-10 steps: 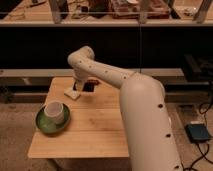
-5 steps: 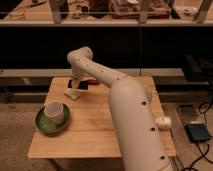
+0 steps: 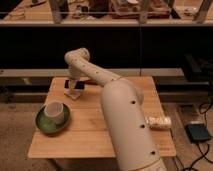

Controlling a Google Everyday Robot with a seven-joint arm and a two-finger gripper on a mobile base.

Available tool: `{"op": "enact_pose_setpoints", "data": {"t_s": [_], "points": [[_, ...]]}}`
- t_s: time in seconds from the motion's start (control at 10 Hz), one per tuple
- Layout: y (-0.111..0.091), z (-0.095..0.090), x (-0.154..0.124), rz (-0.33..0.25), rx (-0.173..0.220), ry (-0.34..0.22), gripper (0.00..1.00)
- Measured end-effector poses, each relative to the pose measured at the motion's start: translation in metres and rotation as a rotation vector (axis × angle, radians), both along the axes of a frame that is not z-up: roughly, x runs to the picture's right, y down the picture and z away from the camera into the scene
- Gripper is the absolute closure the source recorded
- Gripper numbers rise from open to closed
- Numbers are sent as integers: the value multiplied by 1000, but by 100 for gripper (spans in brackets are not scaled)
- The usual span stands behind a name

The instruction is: Place the eraser on the white sponge

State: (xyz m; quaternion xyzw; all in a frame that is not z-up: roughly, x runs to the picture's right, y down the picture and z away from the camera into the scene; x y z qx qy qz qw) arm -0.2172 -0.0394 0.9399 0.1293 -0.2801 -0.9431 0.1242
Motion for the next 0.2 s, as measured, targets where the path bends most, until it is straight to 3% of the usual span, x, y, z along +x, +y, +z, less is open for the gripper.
{"op": "enact_pose_setpoints", "data": {"t_s": [0.2], "points": [[3,7,-2,-10,0,-12,100]]}}
